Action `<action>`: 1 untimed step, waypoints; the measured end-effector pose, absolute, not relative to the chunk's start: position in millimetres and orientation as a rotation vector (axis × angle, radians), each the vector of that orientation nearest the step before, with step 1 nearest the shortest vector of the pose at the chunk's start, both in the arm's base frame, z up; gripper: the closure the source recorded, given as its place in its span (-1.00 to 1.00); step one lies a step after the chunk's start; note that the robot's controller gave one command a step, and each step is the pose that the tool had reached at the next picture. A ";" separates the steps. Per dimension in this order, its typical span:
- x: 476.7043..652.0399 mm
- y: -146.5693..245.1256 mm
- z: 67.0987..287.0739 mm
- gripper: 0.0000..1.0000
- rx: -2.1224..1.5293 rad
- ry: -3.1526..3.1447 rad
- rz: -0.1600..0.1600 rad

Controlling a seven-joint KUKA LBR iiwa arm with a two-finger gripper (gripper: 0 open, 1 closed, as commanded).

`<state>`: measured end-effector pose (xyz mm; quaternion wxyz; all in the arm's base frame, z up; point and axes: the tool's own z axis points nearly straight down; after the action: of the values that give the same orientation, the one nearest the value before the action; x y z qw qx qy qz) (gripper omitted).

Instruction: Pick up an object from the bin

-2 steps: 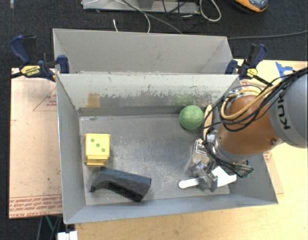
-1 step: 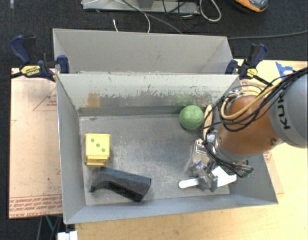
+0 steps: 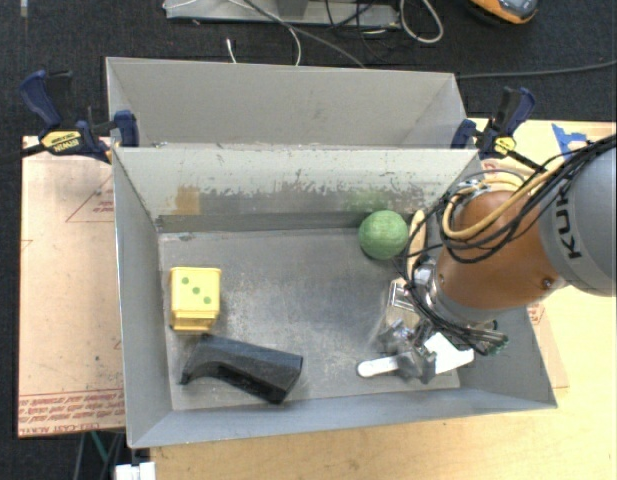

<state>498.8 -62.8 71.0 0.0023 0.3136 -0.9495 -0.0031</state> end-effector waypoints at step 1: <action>498.8 -62.8 71.0 1.00 0.984 -2.979 -0.010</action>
Offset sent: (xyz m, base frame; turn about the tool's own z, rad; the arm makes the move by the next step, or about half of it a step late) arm 0.0000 0.0000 0.0000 0.0000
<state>498.8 -62.8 71.0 0.0023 0.3137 -0.9495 -0.0031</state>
